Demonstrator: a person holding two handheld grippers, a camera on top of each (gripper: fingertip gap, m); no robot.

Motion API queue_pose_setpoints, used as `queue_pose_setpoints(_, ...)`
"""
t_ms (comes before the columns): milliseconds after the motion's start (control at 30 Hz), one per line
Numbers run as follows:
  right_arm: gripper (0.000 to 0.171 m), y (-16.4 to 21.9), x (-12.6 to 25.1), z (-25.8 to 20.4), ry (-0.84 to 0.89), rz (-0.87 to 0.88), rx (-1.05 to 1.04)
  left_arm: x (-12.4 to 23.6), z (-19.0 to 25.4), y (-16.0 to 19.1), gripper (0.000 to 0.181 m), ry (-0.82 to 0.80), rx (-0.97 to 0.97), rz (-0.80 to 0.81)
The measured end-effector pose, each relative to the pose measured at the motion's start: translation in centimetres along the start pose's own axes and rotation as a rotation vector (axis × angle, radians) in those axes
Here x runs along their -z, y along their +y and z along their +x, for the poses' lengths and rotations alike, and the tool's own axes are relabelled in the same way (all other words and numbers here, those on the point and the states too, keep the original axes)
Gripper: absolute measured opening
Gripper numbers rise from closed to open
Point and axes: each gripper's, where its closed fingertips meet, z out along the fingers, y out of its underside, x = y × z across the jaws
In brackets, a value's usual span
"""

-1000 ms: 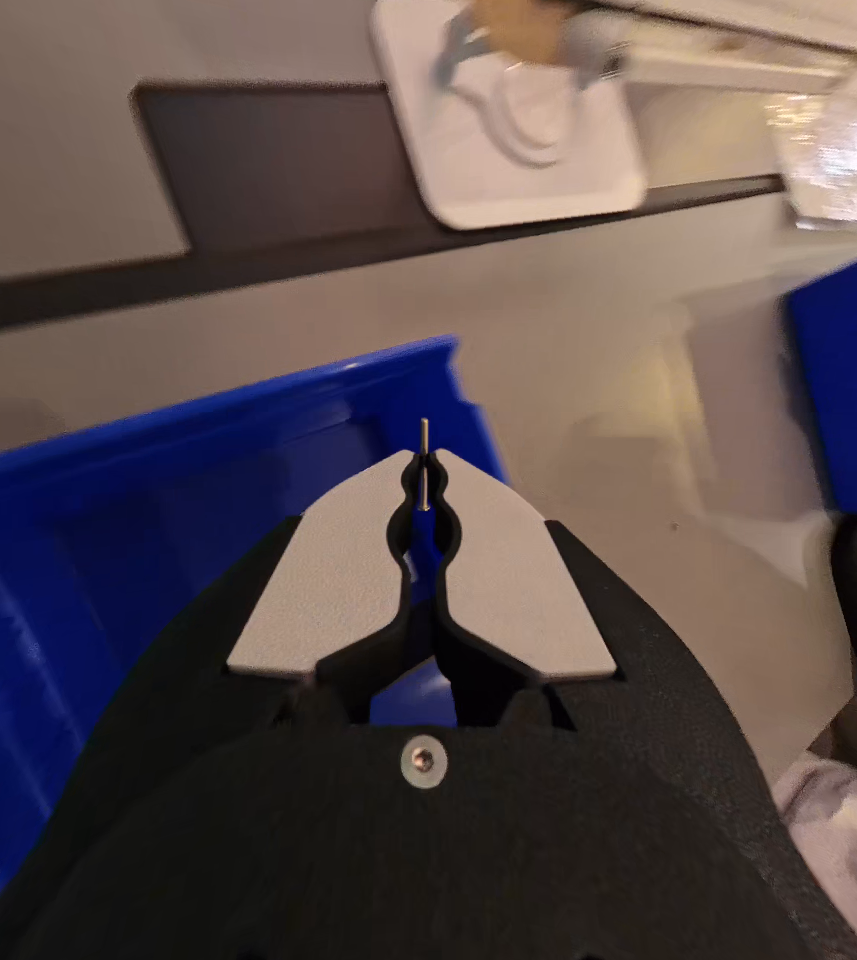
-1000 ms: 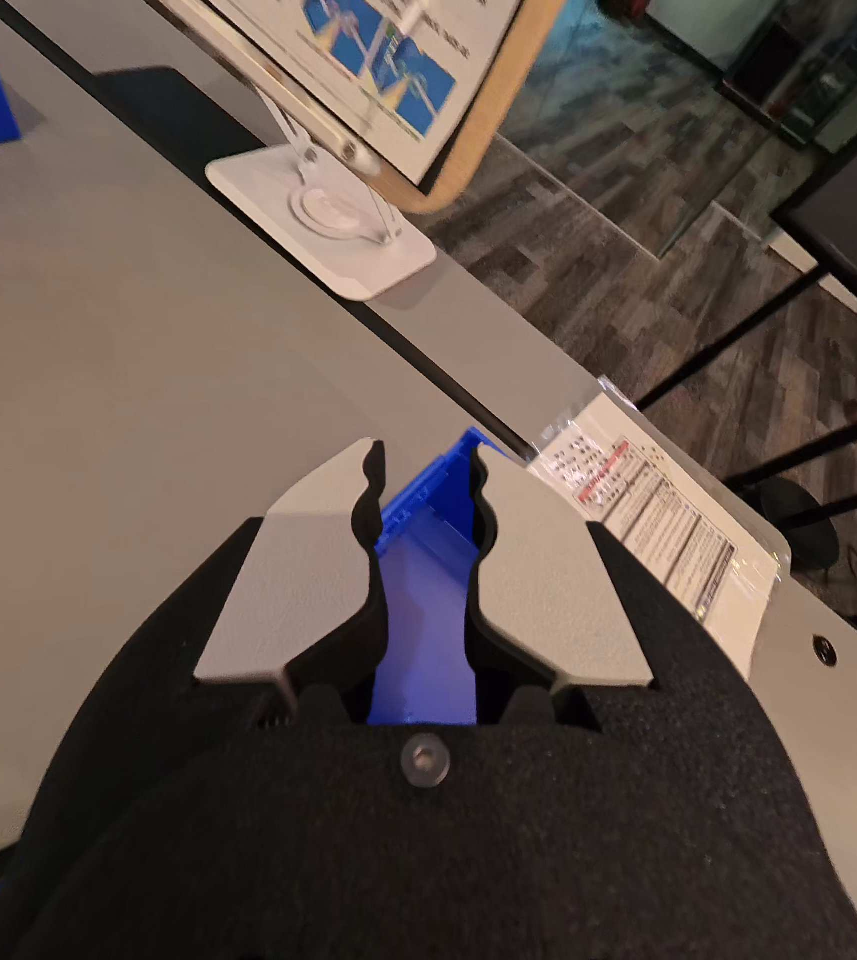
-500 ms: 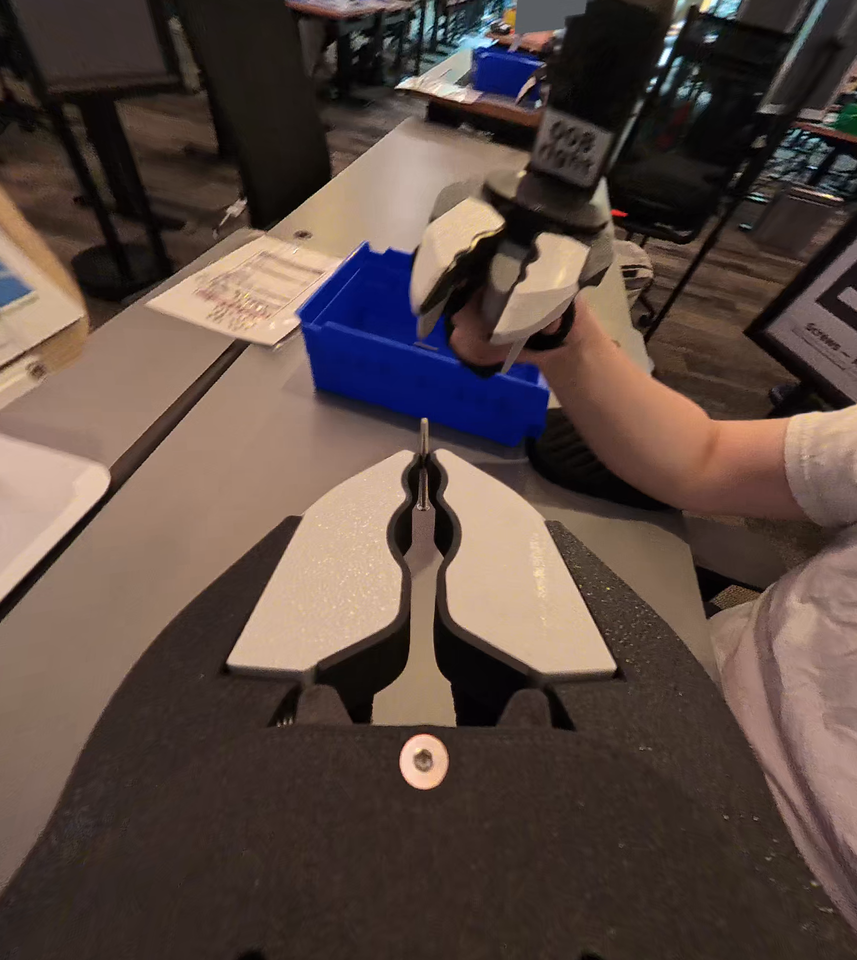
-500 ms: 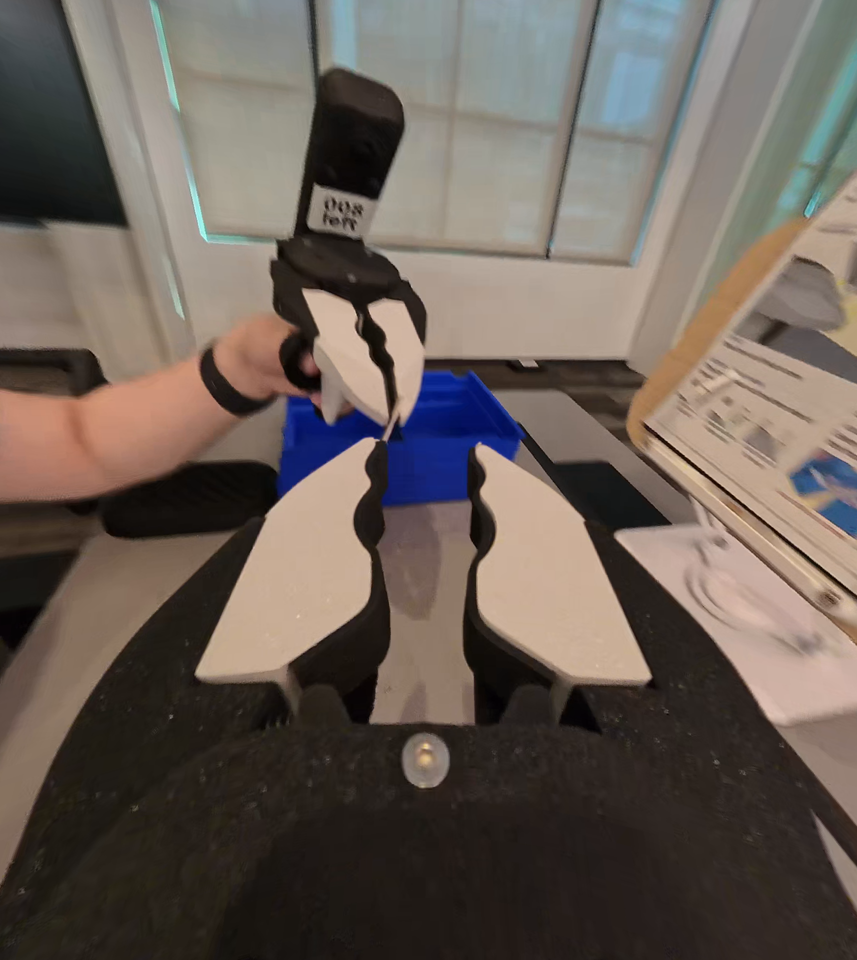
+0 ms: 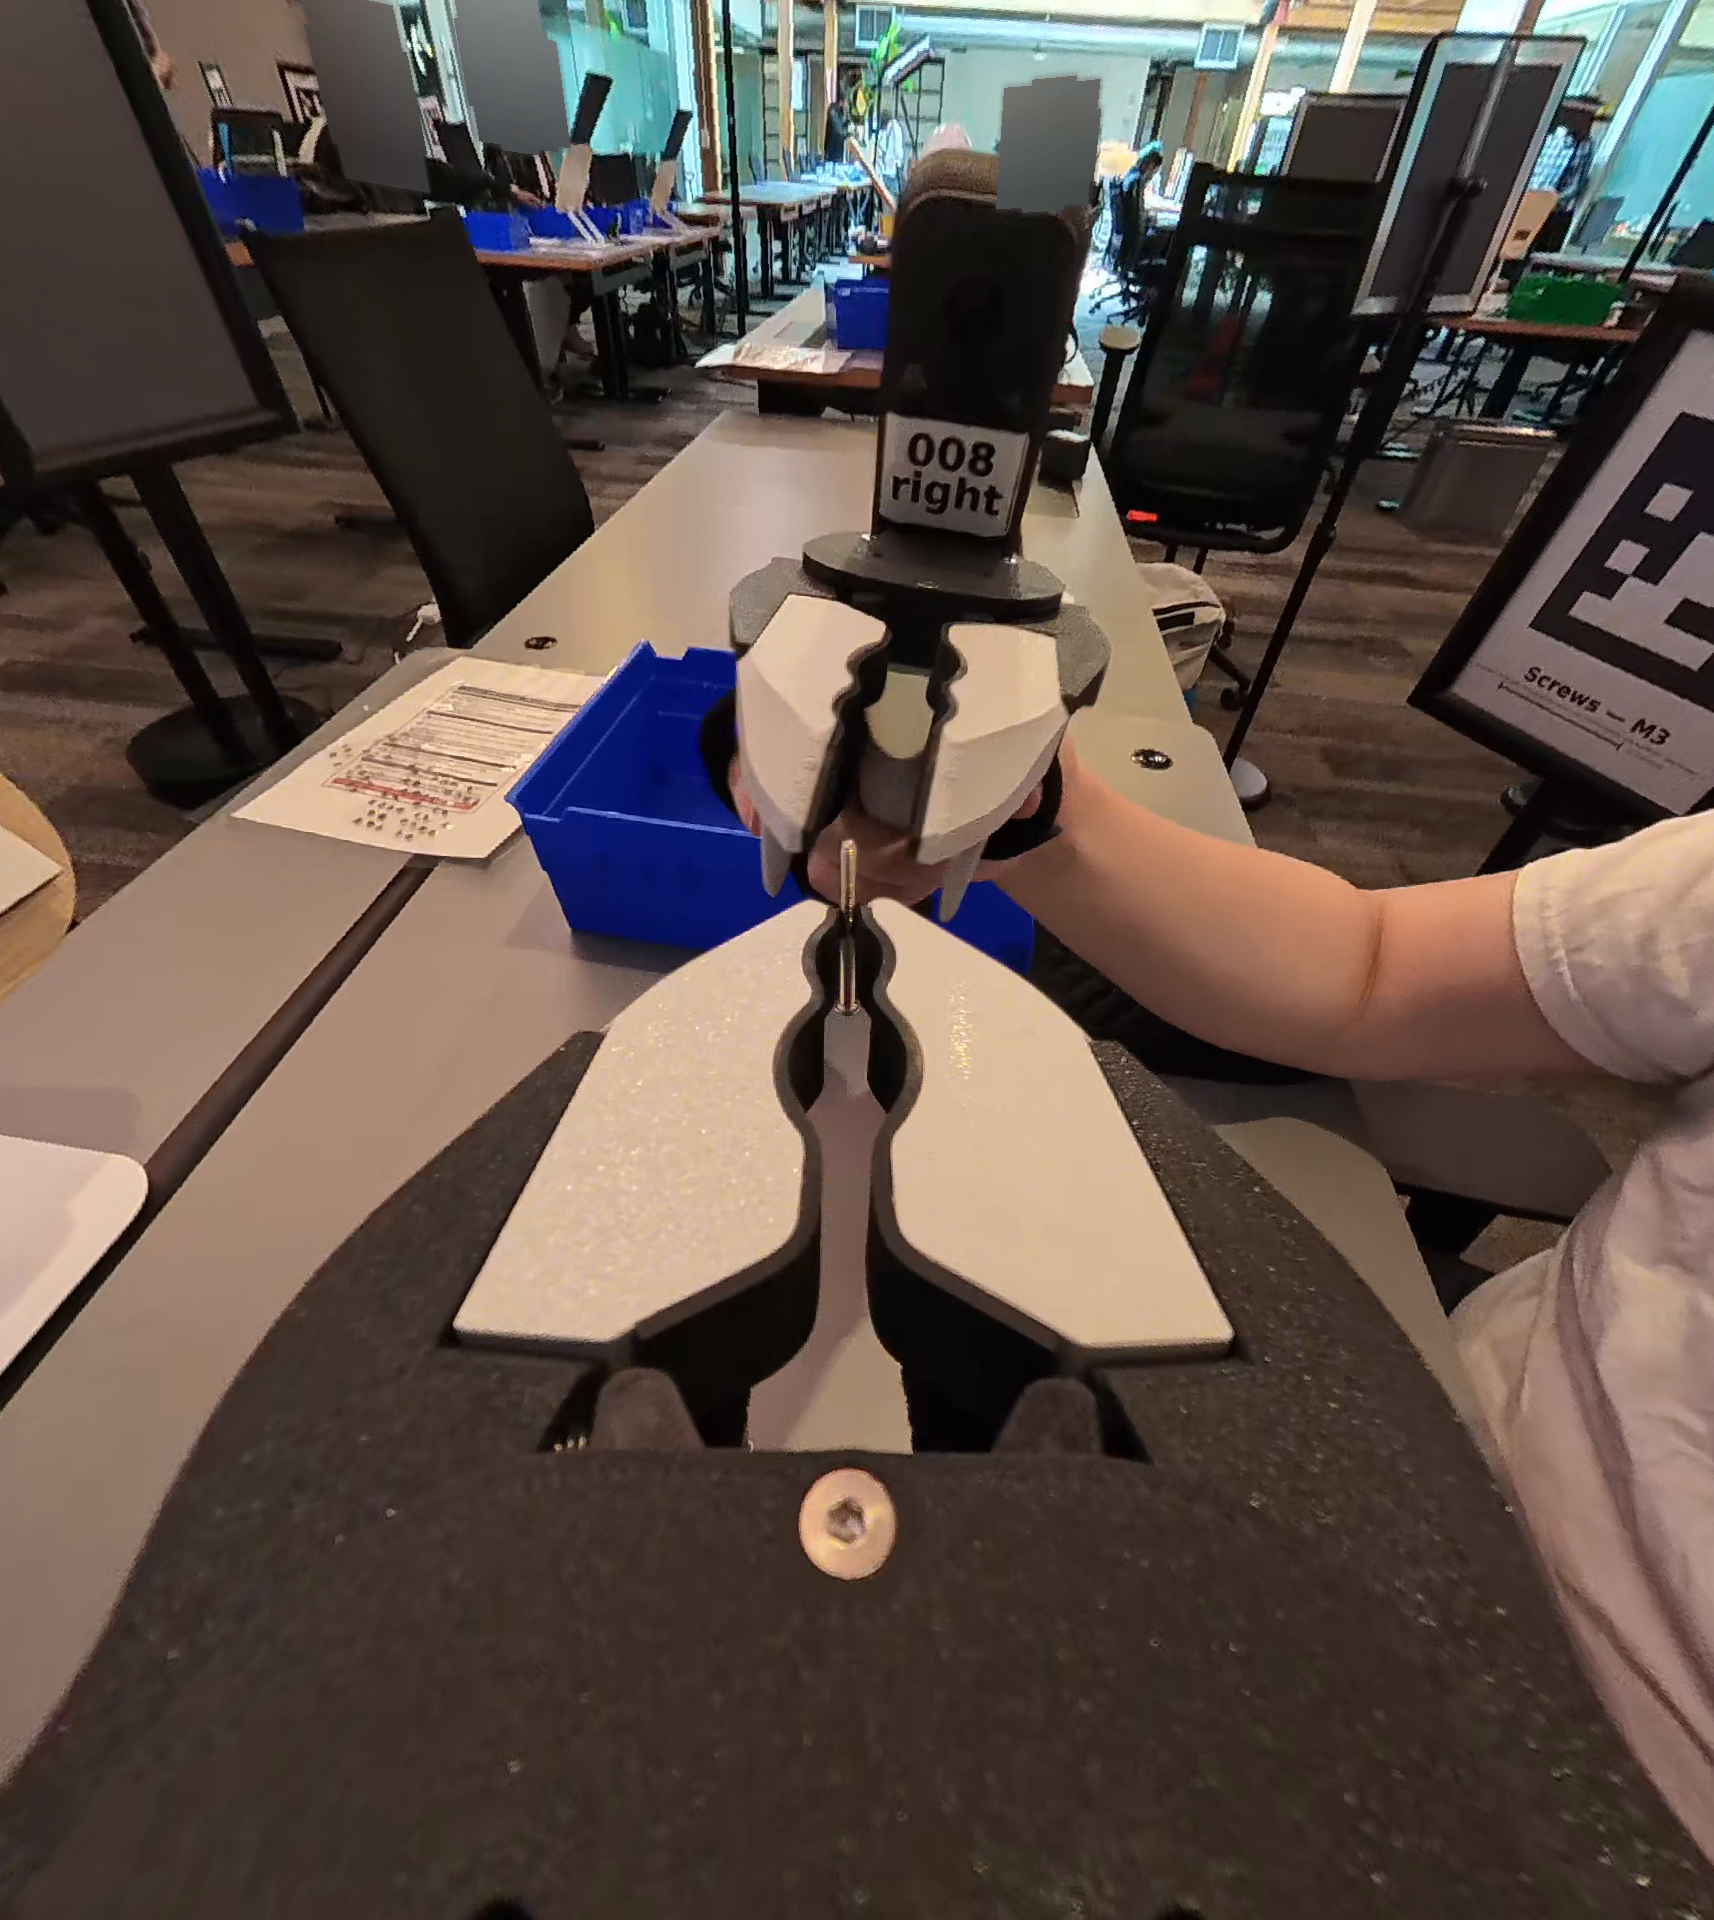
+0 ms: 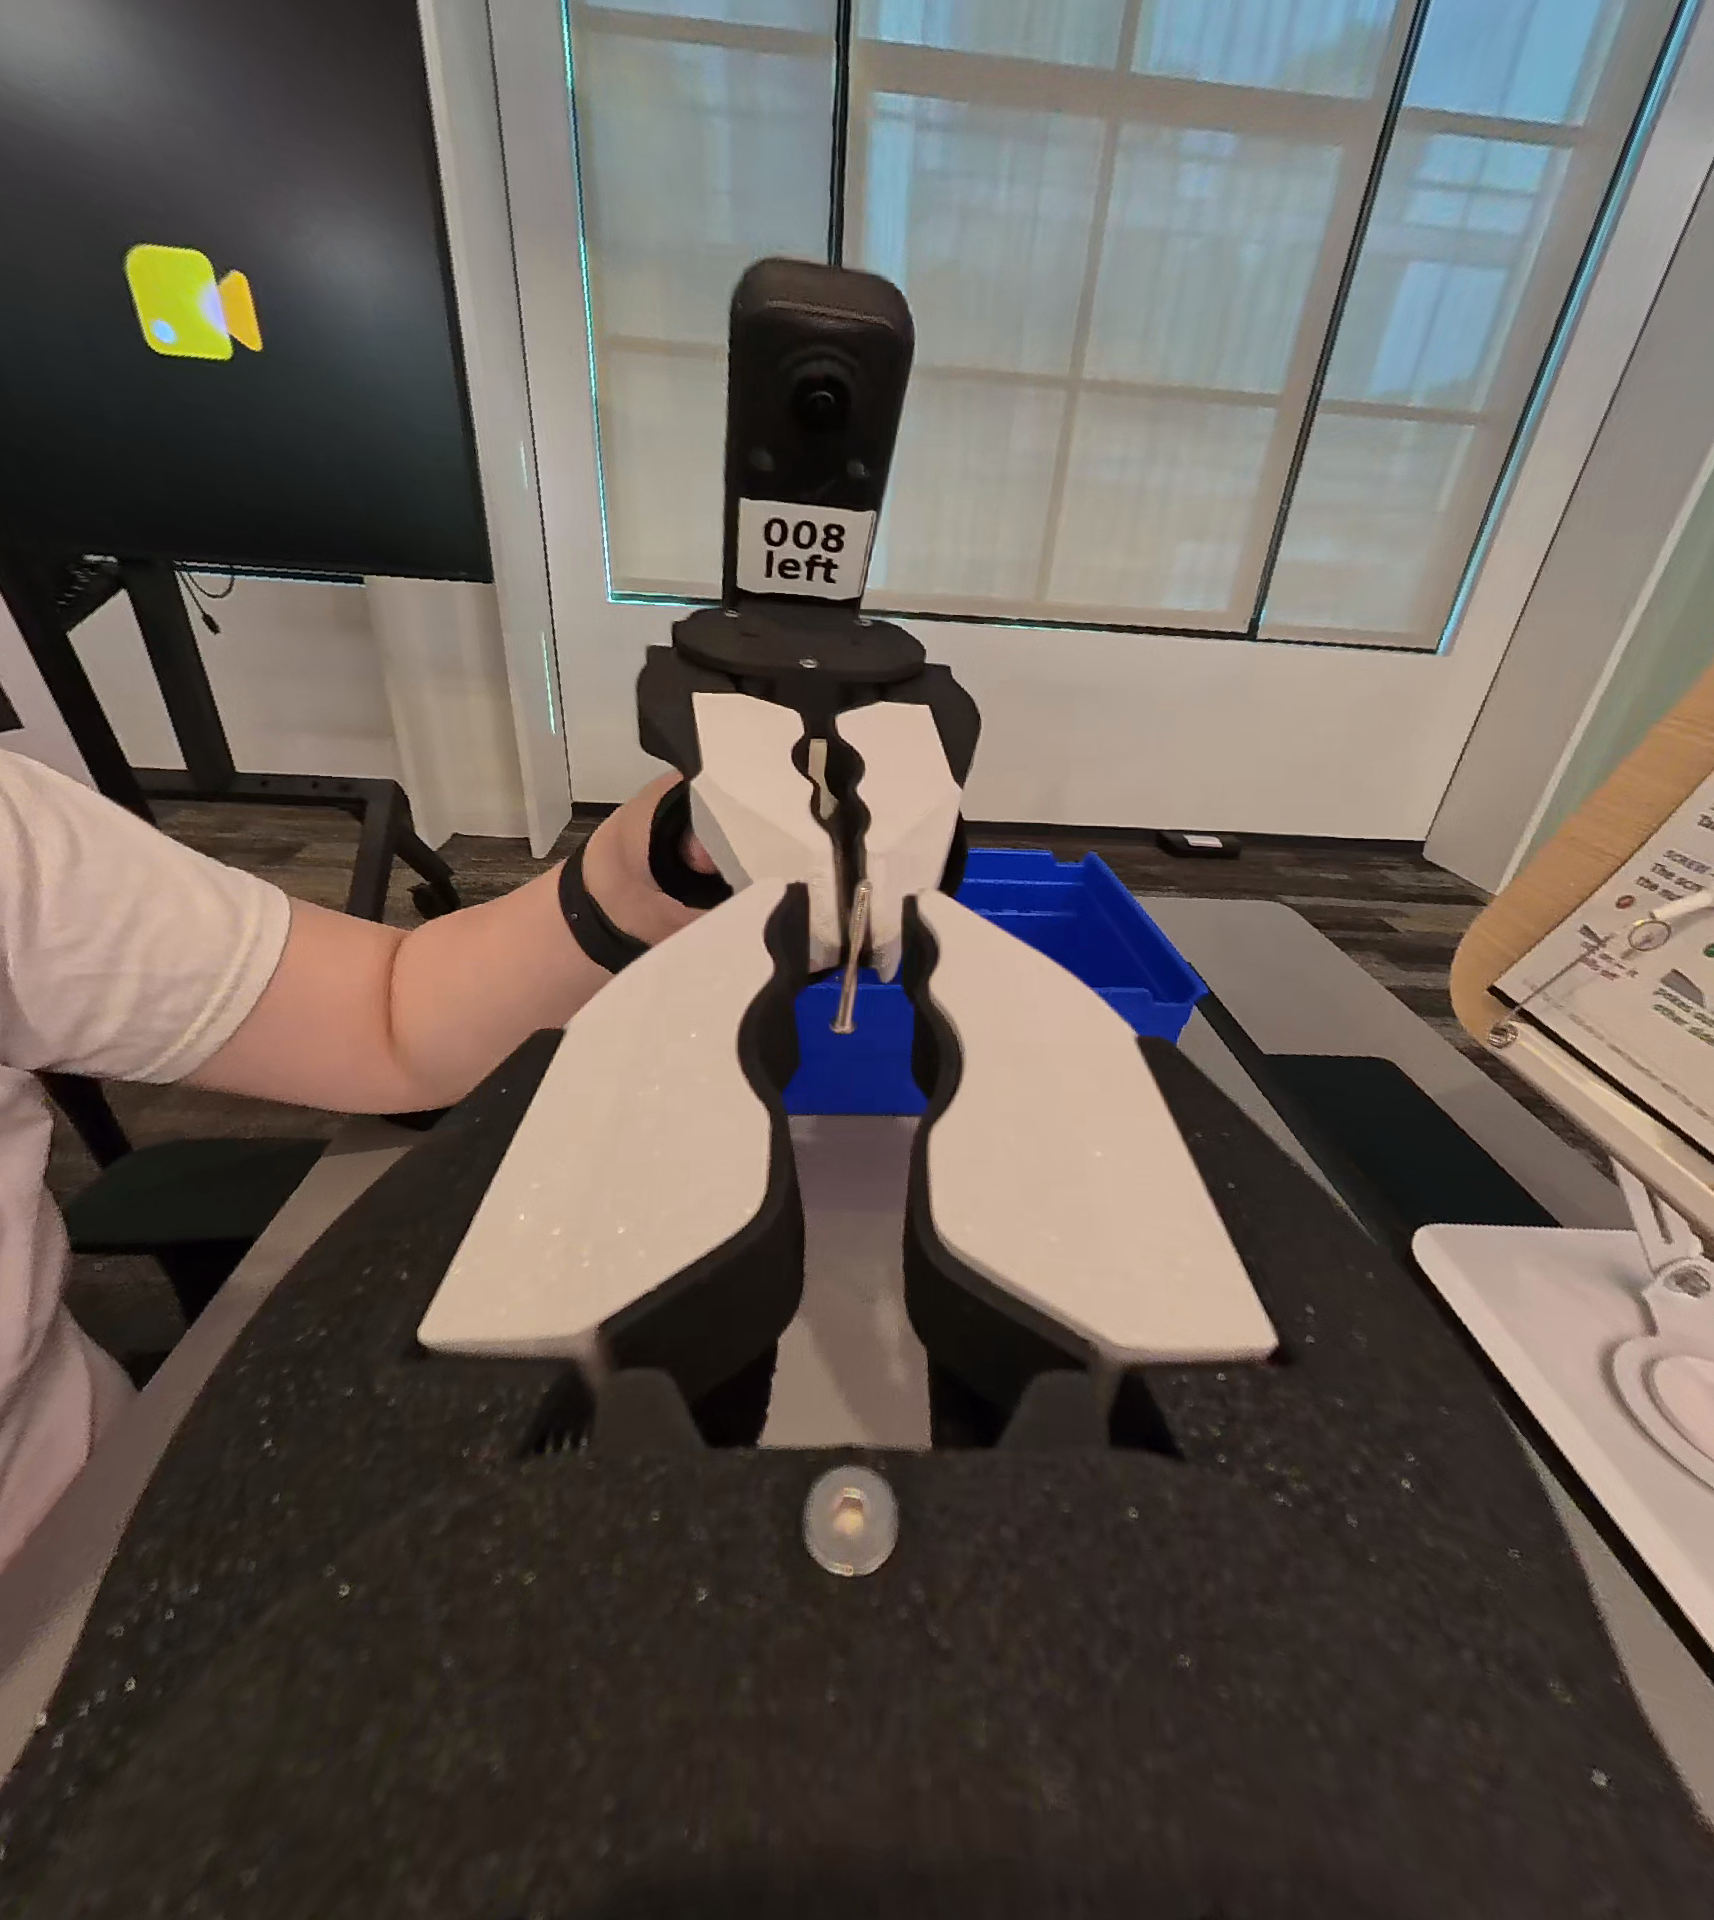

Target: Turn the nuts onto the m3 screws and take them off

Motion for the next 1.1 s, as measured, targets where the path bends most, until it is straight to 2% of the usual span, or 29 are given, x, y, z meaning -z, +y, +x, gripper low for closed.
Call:
queue_pose_setpoints(267,0.016,0.6,-0.6,-0.1,0.025,-0.028,0.004,0.1,0.1,0.6,0.002,0.033,0.025,0.026)
queue_pose_setpoints(367,0.010,1.0,-1.0,-0.3,0.005,-0.032,-0.017,0.1,0.3,0.6,0.002,0.045,0.025,0.025)
queue_pose_setpoints(400,0.003,0.9,-1.0,-0.3,-0.002,-0.028,-0.025,0.1,0.4,0.6,0.002,0.048,0.018,0.022)
queue_pose_setpoints(567,0.003,0.8,-0.9,-1.0,-0.045,-0.029,-0.036,0.2,1.0,0.5,0.003,0.075,0.022,0.027)
queue_pose_setpoints(700,0.002,0.7,-0.9,-0.5,-0.018,-0.024,-0.092,0.7,0.1,0.6,0.018,0.063,0.081,0.048)
queue_pose_setpoints(900,0.002,0.7,-1.1,-0.6,-0.040,-0.016,-0.170,0.3,0.0,1.5,0.017,0.120,0.206,0.025)
queue_pose_setpoints(1100,0.002,1.1,-1.2,-0.1,-0.029,-0.027,-0.246,-0.4,0.4,2.1,0.005,0.159,0.229,0.012)
